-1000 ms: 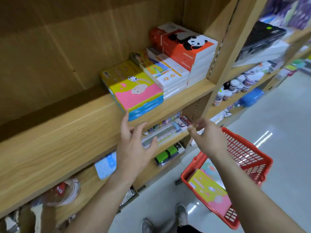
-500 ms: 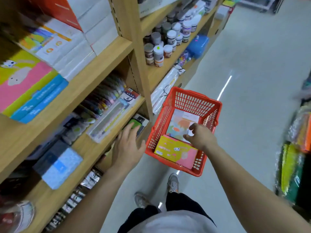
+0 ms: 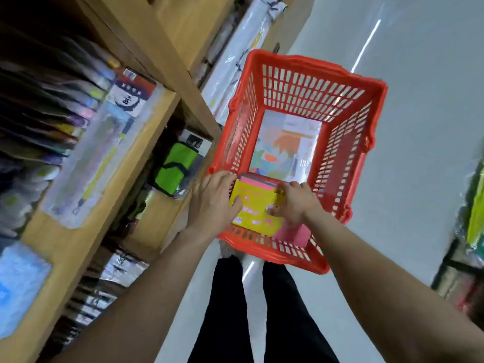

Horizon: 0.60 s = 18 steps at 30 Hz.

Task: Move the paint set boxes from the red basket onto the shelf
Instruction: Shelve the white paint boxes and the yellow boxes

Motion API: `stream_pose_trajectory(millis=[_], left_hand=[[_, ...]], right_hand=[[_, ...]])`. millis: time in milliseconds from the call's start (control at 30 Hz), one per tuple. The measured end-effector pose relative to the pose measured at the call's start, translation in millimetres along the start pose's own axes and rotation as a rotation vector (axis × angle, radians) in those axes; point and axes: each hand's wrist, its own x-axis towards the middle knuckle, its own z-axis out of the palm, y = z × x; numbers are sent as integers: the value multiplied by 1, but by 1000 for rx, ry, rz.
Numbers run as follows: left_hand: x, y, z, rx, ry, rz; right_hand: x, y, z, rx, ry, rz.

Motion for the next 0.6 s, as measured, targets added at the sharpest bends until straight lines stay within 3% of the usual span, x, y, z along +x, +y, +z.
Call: stream_pose_trajectory(millis=[67,167,233,433,600], left_hand=[[7,-10,8,43,94,63],[7,-28,19,-15,240,172],[4,-38,22,-54,271,159],[-3,-43,31,-226,97,97],[1,-45,32,-297,93,82]], right_hand=[[19,2,8,-34,-13,11],[42,6,9,90,-161,-36],[50,8,8,142,-211,-58],[50,10,11,83,-143,-105],[49,13,17,74,-80,-89]])
